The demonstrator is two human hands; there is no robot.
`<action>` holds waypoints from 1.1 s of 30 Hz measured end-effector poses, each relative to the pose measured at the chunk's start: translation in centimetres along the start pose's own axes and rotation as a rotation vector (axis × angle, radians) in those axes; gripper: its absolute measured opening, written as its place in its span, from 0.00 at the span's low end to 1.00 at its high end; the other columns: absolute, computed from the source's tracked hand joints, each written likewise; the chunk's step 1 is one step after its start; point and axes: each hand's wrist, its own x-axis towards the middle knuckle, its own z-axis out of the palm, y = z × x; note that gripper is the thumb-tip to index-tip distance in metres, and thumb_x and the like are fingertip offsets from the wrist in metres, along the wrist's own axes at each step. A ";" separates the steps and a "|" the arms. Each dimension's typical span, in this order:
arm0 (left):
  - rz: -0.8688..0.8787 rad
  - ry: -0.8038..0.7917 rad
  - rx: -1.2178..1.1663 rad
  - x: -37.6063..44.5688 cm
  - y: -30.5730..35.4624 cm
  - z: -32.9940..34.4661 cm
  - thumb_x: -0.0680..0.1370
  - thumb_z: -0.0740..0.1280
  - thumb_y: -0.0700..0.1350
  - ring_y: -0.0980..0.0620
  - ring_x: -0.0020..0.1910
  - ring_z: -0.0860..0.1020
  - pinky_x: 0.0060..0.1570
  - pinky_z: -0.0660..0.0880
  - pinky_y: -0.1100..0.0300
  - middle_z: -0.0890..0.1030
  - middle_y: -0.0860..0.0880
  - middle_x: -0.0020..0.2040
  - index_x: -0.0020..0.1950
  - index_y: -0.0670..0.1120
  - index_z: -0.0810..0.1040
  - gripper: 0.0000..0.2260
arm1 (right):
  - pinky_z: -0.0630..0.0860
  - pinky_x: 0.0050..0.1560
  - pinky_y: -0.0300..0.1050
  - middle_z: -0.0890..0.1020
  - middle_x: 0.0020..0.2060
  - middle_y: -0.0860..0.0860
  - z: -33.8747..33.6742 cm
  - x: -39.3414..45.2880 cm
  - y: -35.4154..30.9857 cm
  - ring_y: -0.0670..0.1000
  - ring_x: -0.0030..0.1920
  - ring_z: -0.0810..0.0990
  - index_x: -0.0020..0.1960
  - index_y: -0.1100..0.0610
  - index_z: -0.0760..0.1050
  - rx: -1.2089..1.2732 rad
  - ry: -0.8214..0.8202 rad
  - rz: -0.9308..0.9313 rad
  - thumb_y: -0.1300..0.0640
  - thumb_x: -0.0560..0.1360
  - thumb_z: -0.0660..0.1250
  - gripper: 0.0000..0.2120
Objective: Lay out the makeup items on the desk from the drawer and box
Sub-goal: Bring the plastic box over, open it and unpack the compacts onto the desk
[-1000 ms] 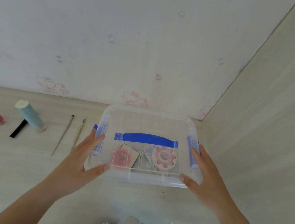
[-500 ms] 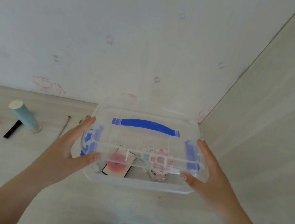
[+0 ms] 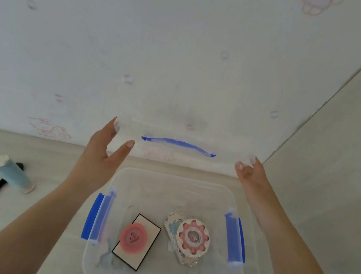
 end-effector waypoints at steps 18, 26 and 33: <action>-0.517 -0.105 -0.017 2.3 -5.6 3.1 0.74 0.64 0.61 0.55 0.55 0.76 0.55 0.74 0.56 0.77 0.53 0.59 0.71 0.55 0.66 0.27 | 0.65 0.67 0.52 0.65 0.72 0.50 1.8 2.8 3.9 0.53 0.70 0.66 0.75 0.47 0.54 -0.243 -0.117 0.235 0.36 0.71 0.63 0.38; -0.661 -0.132 -0.154 2.6 -6.1 3.3 0.74 0.65 0.60 0.51 0.61 0.75 0.54 0.71 0.56 0.77 0.49 0.63 0.70 0.53 0.69 0.26 | 0.65 0.65 0.54 0.60 0.75 0.49 2.1 4.1 5.2 0.55 0.71 0.65 0.76 0.47 0.52 -0.269 -0.116 0.351 0.32 0.70 0.61 0.40; -0.652 -0.157 -0.127 3.0 -5.7 3.3 0.76 0.65 0.58 0.50 0.65 0.73 0.60 0.71 0.54 0.74 0.48 0.68 0.72 0.51 0.67 0.26 | 0.64 0.66 0.54 0.61 0.74 0.51 1.9 3.7 5.0 0.55 0.72 0.64 0.75 0.48 0.53 -0.229 -0.126 0.328 0.35 0.71 0.62 0.39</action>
